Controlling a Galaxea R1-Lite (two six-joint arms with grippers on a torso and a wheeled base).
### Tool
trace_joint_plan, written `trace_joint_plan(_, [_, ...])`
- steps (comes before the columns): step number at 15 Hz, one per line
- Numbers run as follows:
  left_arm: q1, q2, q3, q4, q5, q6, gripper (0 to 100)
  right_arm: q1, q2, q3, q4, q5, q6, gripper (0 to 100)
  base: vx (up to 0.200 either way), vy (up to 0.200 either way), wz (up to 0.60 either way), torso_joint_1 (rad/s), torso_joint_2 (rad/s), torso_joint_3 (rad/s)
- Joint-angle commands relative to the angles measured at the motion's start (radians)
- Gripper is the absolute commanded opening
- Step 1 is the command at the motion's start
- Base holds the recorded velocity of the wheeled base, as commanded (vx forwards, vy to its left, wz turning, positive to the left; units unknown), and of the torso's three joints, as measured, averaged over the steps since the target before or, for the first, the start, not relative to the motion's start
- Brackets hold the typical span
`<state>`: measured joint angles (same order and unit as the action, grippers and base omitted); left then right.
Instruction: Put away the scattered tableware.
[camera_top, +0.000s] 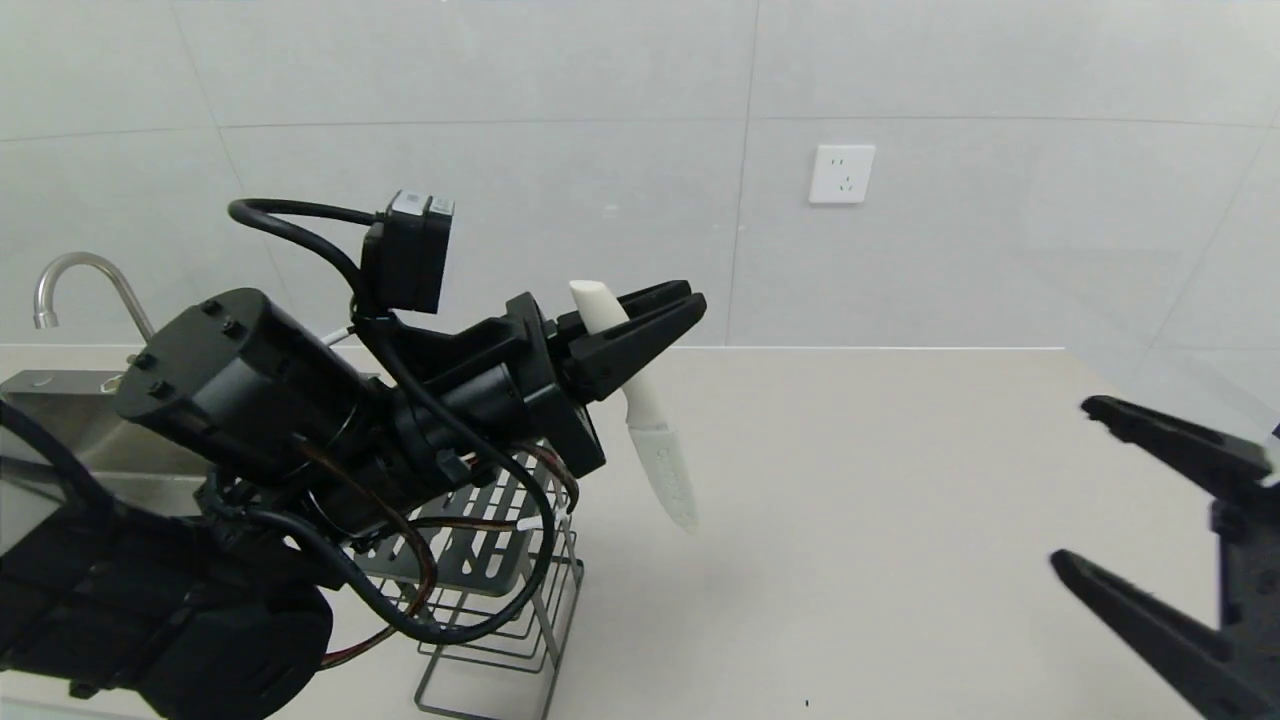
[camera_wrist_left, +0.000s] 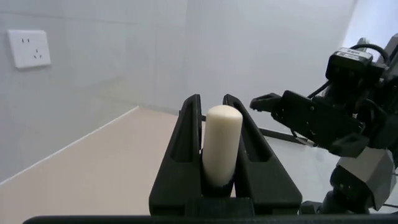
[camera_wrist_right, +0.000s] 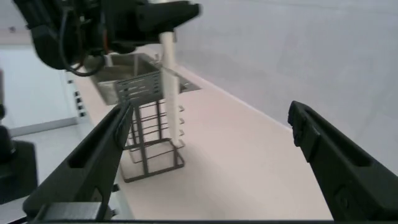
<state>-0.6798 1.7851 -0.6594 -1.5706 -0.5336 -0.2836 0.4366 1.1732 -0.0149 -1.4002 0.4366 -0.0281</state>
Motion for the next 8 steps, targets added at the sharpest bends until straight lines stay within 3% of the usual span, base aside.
trace_joint_plan(1, [0.017, -0.033, 0.003, 0.0, 0.001, 0.0, 0, -0.254, -0.567, 0.009, 0.334, -0.004, -0.006, 100, 0.0, 0.0, 0.0, 0.0, 0.0, 0.0])
trace_joint_plan(2, [0.02, -0.033, 0.001, 0.0, 0.021, 0.0, 0, -0.3, -0.731, -0.013, 0.454, -0.004, -0.006, 100, 0.0, 0.0, 0.0, 0.0, 0.0, 0.0])
trace_joint_plan(6, [0.02, -0.035, 0.001, 0.0, 0.03, 0.0, 0, -0.411, -1.004, -0.053, 0.619, -0.001, -0.007, 100, 0.0, 0.0, 0.0, 0.0, 0.0, 0.0])
trace_joint_plan(8, [0.026, -0.038, 0.015, 0.0, 0.035, 0.001, 0, -0.388, -1.098, 0.015, 0.692, 0.011, -0.039, 100, 0.0, 0.0, 0.0, 0.0, 0.0, 0.0])
